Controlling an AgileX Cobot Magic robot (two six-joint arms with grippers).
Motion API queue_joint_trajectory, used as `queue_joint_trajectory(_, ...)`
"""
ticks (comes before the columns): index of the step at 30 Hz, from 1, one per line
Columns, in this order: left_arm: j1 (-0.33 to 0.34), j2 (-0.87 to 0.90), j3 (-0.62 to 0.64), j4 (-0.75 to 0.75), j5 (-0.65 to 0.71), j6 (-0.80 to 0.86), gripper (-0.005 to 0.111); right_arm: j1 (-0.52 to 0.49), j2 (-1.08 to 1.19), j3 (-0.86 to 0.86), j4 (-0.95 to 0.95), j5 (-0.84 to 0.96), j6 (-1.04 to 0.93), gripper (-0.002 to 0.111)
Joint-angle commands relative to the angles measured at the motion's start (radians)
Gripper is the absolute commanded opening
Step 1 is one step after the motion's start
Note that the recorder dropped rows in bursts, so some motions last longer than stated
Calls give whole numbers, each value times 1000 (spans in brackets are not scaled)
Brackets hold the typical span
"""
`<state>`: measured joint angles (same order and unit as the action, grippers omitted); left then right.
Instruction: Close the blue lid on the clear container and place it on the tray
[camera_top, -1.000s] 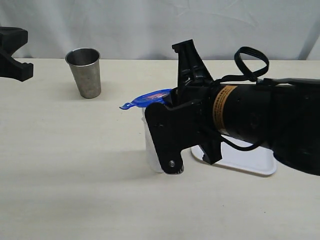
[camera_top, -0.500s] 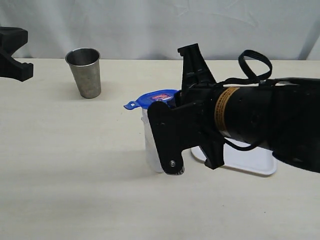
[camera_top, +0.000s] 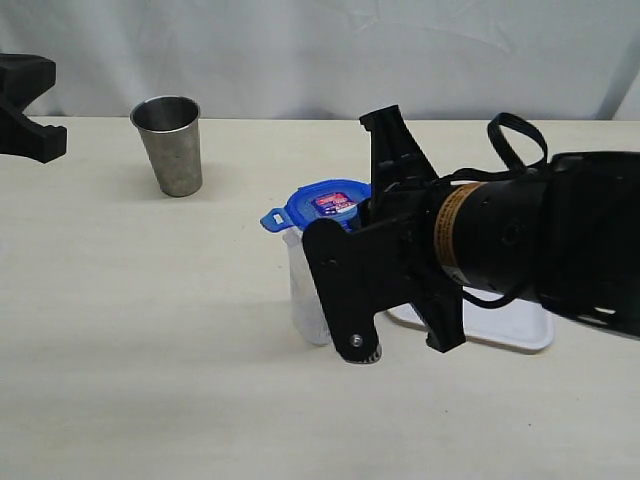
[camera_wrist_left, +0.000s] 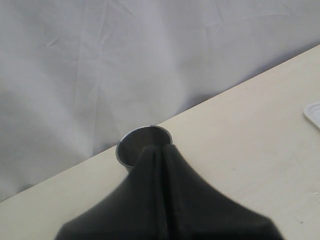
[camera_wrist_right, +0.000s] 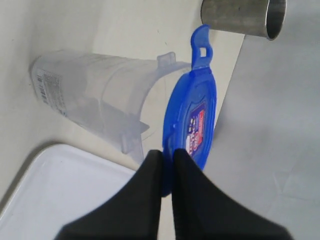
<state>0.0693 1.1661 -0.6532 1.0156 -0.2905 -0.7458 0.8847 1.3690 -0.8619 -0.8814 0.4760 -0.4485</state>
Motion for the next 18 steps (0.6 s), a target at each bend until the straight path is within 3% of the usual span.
queue_joint_trajectory(1,1,2,2,-4,-7,-12,0,1,-6,2,22,-4,-8,4)
queue_joint_trajectory(18,1,2,2,-4,-7,-13,0,1,-6,70,-1,-61,-71,4)
